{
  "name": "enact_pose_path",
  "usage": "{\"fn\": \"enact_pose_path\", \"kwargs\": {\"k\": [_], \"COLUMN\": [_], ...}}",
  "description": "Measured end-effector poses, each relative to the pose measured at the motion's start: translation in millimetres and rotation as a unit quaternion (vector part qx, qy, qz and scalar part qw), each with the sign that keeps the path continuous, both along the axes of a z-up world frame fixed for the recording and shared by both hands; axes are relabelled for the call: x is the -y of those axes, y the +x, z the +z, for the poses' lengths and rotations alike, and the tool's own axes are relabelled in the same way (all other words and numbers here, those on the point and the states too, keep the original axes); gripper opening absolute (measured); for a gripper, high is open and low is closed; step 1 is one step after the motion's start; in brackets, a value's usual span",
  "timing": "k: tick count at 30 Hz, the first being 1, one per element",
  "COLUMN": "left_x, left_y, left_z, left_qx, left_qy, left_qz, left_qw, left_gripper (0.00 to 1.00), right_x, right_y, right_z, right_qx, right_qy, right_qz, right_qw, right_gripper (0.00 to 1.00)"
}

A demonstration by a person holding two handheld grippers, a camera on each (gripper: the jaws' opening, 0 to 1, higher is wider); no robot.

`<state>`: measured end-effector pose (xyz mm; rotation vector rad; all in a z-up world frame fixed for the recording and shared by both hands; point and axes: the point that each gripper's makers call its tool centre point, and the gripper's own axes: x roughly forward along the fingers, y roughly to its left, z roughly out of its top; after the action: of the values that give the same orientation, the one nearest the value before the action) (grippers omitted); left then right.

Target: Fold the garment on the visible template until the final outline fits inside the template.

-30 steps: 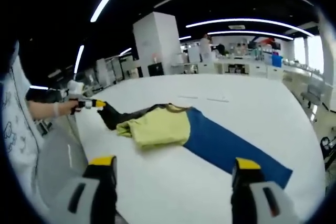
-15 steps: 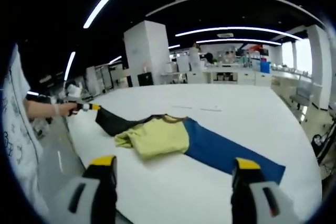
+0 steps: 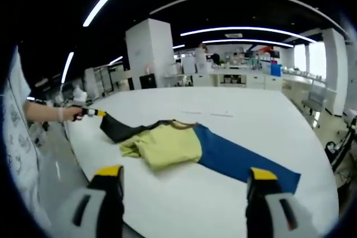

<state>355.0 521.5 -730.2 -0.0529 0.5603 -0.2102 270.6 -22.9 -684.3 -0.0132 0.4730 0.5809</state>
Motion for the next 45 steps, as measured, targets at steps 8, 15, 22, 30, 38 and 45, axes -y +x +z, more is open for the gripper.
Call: {"fn": "enact_pose_path", "kwargs": {"k": [8,15,22,30,38,45], "left_x": [-37.3,-81.4,-123.1,-144.2,-145.8,-144.6], "left_y": [10.0,29.4,60.5,72.7,71.4,66.5], "left_z": [-11.5,-29.4,-50.4,-81.3,-105.1,-105.6], "left_qx": [-0.006,-0.013,-0.021,-0.055,-0.084,-0.091], "left_qy": [-0.007,-0.007,-0.005,-0.004,0.007,0.011], "left_qz": [0.009,0.023,0.044,0.049,0.029,0.021], "left_qw": [0.9999,0.9996,0.9988,0.9973,0.9961,0.9956], "left_gripper": [0.00,0.00,0.00,0.01,0.01,0.01], "right_x": [-15.3,-28.2,-36.7,-39.0,-51.2,-53.6], "right_y": [9.9,19.9,22.9,26.8,29.7,28.9], "right_z": [-7.0,-11.7,-6.2,-8.0,-8.8,-9.2], "right_qx": [-0.012,-0.028,-0.035,-0.045,-0.051,-0.054], "right_qy": [-0.019,-0.026,-0.035,-0.046,-0.052,-0.058], "right_qz": [-0.006,-0.022,-0.037,-0.053,-0.047,-0.042], "right_qw": [0.9997,0.9990,0.9981,0.9965,0.9962,0.9960], "right_gripper": [0.96,0.95,0.95,0.95,0.95,0.95]}}
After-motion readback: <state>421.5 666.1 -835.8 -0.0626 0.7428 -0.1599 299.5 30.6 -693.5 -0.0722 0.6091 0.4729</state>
